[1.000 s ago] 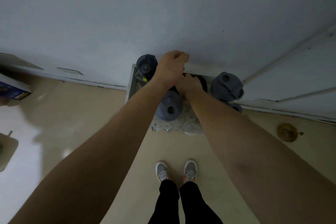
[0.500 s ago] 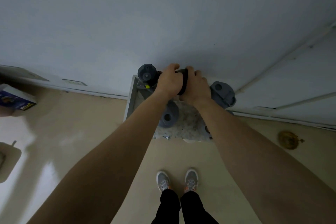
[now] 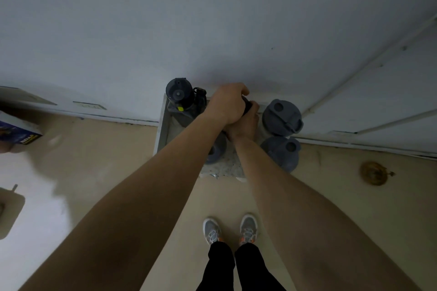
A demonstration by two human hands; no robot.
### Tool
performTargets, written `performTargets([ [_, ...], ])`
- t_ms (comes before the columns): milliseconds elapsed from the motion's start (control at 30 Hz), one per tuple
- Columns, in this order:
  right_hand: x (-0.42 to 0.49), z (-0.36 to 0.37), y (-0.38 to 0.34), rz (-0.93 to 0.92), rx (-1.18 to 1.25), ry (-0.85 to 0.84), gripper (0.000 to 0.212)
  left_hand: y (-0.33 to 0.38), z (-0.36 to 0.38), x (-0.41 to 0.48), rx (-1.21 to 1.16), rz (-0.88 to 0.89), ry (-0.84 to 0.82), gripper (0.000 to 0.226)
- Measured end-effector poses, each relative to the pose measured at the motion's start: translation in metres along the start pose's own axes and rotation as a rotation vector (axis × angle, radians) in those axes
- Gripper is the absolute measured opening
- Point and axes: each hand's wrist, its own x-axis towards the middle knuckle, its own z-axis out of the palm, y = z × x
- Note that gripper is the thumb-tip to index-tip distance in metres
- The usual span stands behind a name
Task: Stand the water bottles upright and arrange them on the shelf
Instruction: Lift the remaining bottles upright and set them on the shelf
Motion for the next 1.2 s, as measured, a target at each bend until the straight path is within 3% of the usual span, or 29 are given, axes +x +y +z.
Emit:
performTargets([
  [167, -0.004, 0.006, 0.008, -0.002, 0.083, 0.022, 0.061, -0.007, 0.001, -0.003, 0.033, -0.002, 0.031, 0.037],
  [333, -0.011, 0.002, 0.010, 0.021, 0.187, -0.029, 0.068, -0.004, 0.002, -0.017, 0.081, 0.027, 0.002, 0.034],
  [533, -0.030, -0.011, 0.004, 0.051, -0.002, -0.082, 0.077, -0.005, -0.005, -0.037, 0.043, -0.013, -0.014, 0.037],
  [700, -0.060, -0.035, -0.013, -0.048, -0.058, -0.055, 0.045, -0.003, -0.016, -0.068, -0.080, -0.028, 0.053, 0.039],
  [900, -0.104, -0.054, -0.005, -0.140, 0.076, -0.083, 0.010, -0.023, -0.013, -0.124, -0.377, -0.200, 0.388, 0.035],
  [1000, -0.115, -0.052, 0.001, -0.045, 0.140, -0.179, 0.018, -0.040, 0.002, -0.137, -0.542, -0.396, 0.460, 0.037],
  [1133, -0.121, -0.038, -0.003, 0.250, 0.337, -0.398, 0.048, -0.050, 0.017, -0.134, -0.868, -0.543, 0.299, 0.045],
  [1200, -0.124, -0.033, -0.006, 0.278, 0.361, -0.435, 0.051, -0.052, 0.022, -0.133, -0.871, -0.529, 0.277, 0.042],
])
